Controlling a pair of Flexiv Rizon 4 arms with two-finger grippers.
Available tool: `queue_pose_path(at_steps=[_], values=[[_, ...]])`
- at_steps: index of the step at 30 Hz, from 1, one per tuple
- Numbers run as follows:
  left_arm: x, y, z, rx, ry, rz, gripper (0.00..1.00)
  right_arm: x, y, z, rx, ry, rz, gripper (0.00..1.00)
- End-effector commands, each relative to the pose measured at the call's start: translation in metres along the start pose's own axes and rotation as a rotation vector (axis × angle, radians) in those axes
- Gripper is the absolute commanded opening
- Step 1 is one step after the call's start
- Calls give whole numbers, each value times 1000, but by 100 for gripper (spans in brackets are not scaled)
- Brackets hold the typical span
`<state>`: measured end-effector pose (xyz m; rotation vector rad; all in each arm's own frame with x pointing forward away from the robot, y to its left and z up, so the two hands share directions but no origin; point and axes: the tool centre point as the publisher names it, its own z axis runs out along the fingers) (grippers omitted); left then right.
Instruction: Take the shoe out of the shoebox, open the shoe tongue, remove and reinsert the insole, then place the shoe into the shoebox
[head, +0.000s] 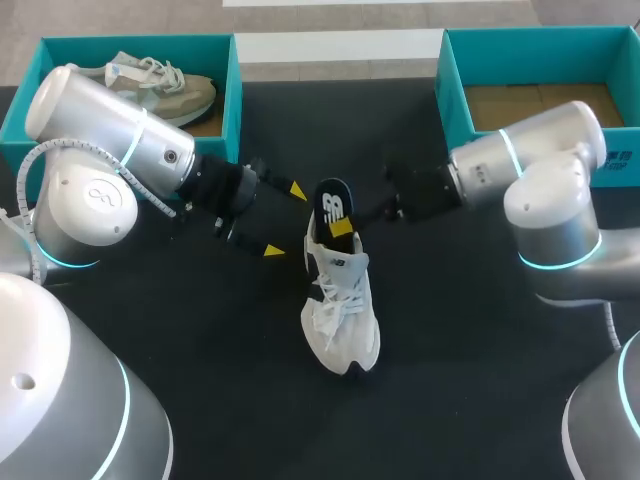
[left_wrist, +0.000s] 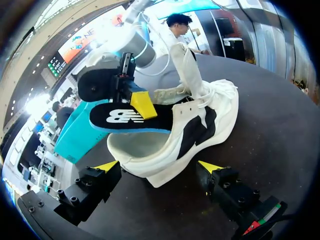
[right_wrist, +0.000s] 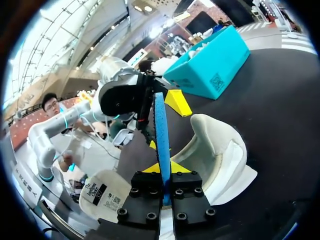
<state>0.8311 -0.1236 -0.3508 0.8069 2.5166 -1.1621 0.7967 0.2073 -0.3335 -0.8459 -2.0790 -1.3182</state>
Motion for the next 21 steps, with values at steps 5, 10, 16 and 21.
queue_pose_path(at_steps=[5,10,16,21], values=[[0,-1,0,-5,2,0,100,-2,-10,11,31,46,24,0],[0,-1,0,-5,2,0,100,-1,-17,13,72,58,42,0],[0,-1,0,-5,2,0,100,-2,-15,12,115,35,39,0],[0,-1,0,-5,2,0,100,2,-5,5,97,9,10,20]])
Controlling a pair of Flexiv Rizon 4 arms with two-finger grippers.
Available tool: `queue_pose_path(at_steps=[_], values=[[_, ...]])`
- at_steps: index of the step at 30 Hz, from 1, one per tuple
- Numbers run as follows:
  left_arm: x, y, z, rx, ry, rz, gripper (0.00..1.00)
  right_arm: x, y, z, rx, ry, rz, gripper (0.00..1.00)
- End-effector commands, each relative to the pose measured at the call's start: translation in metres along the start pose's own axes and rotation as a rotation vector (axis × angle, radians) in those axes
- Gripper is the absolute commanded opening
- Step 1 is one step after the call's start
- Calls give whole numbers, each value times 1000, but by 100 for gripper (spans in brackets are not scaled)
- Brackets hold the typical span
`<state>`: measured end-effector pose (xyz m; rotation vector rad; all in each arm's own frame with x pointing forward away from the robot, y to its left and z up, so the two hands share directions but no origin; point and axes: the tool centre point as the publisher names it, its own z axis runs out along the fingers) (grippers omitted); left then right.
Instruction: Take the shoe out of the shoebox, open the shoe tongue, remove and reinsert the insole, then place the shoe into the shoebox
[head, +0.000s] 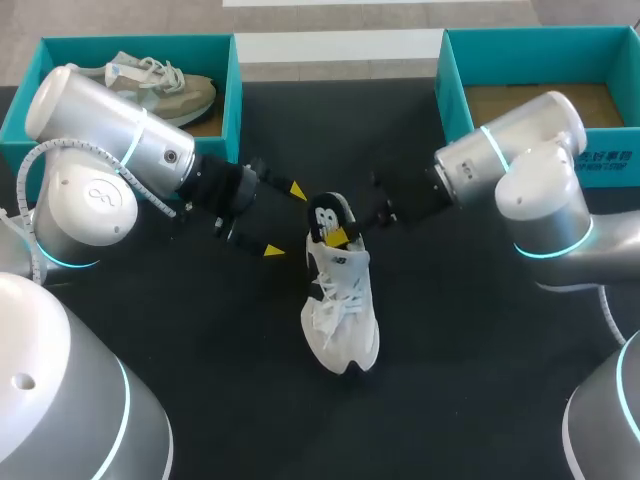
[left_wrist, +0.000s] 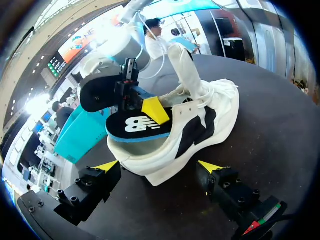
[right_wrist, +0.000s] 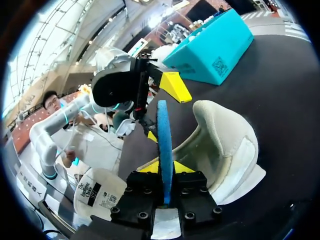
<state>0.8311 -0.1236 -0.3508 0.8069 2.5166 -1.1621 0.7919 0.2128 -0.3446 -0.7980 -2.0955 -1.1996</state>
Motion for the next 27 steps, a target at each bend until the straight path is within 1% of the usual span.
queue_pose_path(at_steps=[1,5,9,11,13,17,20,24,27], values=[[0,-1,0,-5,2,0,100,6,3,-6,-3,-18,-8,21],[0,-1,0,-5,2,0,100,6,8,-10,-8,-29,-22,22],[0,-1,0,-5,2,0,100,2,11,-15,-22,-33,-26,18],[0,-1,0,-5,2,0,100,-3,12,-14,-28,-30,-27,12],[0,-1,0,-5,2,0,100,-8,14,-12,-31,-24,-29,0],[0,-1,0,-5,2,0,100,-10,15,-7,-7,-11,-30,0],[0,-1,0,-5,2,0,100,-8,7,-3,9,-5,-13,0],[0,-1,0,-5,2,0,100,-7,-6,0,10,4,16,0],[0,-1,0,-5,2,0,100,-7,-11,2,12,8,27,0]])
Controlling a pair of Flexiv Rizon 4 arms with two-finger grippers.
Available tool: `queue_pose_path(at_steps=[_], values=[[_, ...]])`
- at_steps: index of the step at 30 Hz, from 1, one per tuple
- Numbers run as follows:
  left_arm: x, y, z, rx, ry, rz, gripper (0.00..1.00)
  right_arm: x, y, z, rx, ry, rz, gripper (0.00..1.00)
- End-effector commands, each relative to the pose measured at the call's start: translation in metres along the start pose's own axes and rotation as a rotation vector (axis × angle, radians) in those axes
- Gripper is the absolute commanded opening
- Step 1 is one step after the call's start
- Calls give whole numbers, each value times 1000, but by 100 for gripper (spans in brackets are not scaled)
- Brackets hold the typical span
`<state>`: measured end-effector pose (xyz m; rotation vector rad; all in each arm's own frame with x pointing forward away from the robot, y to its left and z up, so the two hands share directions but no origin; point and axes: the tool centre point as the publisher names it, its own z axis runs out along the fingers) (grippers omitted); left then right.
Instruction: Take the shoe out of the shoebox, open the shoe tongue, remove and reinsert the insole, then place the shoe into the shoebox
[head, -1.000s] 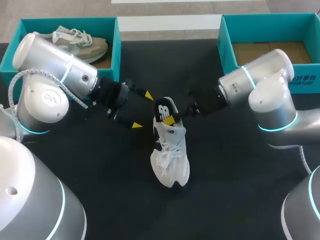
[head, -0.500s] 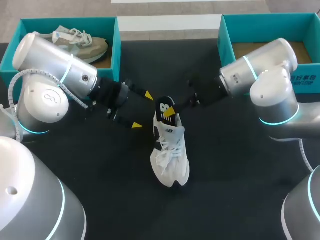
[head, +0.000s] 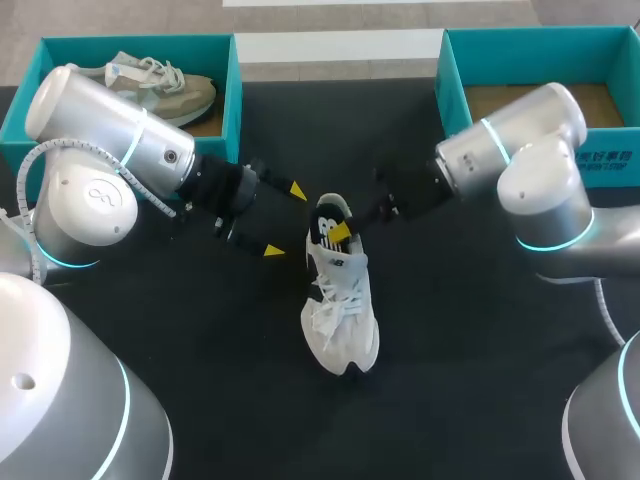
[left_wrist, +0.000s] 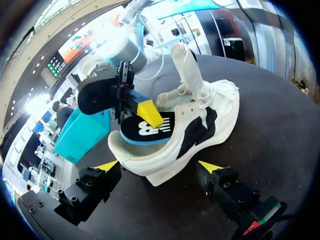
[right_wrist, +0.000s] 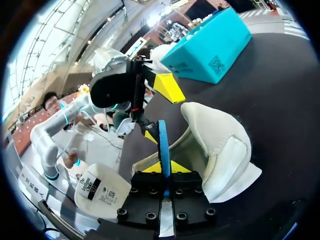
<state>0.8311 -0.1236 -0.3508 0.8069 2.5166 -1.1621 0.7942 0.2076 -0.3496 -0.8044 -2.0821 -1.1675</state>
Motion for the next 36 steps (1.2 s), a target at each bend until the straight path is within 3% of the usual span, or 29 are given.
queue_pose_path(at_steps=[1,5,6,10,15,21,22,24,36], values=[[0,-1,0,-5,2,0,100,0,-8,5,-6,-1,5,0],[0,-1,0,-5,2,0,100,1,-5,4,-8,-10,-5,0],[0,-1,0,-5,2,0,100,2,-3,2,-5,-19,-14,11],[0,-1,0,-5,2,0,100,8,6,-4,-6,-39,-41,29],[0,-1,0,-5,2,0,100,17,16,-10,-10,-57,-79,38],[0,-1,0,-5,2,0,100,13,24,-10,-11,-53,-102,32],[0,-1,0,-5,2,0,100,11,25,-9,-10,-51,-103,25],[0,-1,0,-5,2,0,100,7,24,-7,-9,-48,-104,0],[0,-1,0,-5,2,0,100,1,6,0,19,-43,-53,0]])
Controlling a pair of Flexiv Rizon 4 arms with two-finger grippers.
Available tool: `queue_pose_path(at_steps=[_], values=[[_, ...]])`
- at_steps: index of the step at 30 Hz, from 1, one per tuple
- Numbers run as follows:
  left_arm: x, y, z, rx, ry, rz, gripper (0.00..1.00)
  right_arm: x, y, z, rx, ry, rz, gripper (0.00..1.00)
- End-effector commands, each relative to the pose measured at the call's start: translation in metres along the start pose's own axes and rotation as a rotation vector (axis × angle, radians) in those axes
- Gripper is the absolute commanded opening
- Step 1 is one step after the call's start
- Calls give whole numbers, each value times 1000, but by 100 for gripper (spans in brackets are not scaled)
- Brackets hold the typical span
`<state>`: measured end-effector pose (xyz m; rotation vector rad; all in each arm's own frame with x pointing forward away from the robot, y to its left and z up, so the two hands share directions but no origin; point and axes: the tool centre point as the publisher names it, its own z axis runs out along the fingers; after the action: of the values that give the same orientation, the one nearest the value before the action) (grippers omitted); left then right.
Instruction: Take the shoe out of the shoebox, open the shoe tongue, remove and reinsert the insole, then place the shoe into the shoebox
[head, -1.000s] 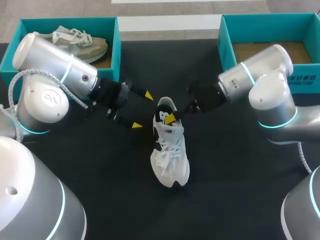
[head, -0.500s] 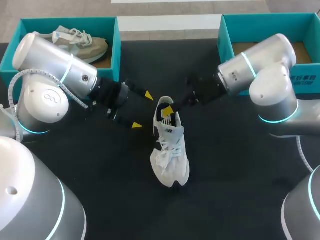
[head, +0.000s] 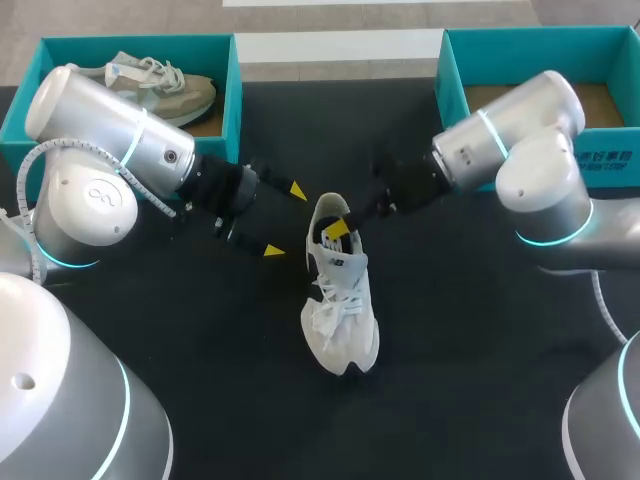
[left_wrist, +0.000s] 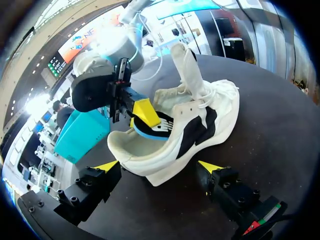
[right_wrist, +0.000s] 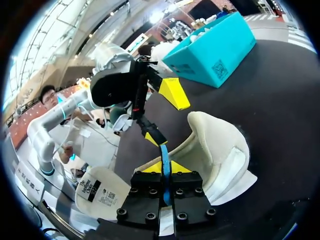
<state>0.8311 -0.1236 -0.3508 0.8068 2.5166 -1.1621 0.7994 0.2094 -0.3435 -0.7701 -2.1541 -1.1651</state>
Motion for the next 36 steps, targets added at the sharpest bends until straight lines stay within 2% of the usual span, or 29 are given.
queue_pose_path(at_steps=[1,2,3,4,12,18,24,27,30,31,34,35,36], values=[[0,-1,0,-5,2,0,100,1,1,1,-4,-13,-5,0],[0,-1,0,-5,2,0,100,2,3,0,-4,-18,-12,10],[0,-1,0,-5,2,0,100,3,5,-2,-2,-25,-18,28],[0,-1,0,-5,2,0,100,5,8,-3,-2,-29,-25,36],[0,-1,0,-5,2,0,100,20,24,-9,-4,-48,-79,49],[0,-1,0,-5,2,0,100,25,37,-16,-10,-63,-123,64],[0,-1,0,-5,2,0,100,26,54,-34,-17,-112,-171,71],[0,-1,0,-5,2,0,100,28,55,-51,-26,-148,-169,74],[0,-1,0,-5,2,0,100,29,47,-67,-60,-181,-146,71],[0,-1,0,-5,2,0,100,29,43,-71,-67,-199,-129,64],[0,-1,0,-5,2,0,100,30,34,-79,-86,-252,-86,36],[0,-1,0,-5,2,0,100,31,33,-80,-86,-263,-81,21],[0,-1,0,-5,2,0,100,31,31,-81,-85,-276,-67,0]])
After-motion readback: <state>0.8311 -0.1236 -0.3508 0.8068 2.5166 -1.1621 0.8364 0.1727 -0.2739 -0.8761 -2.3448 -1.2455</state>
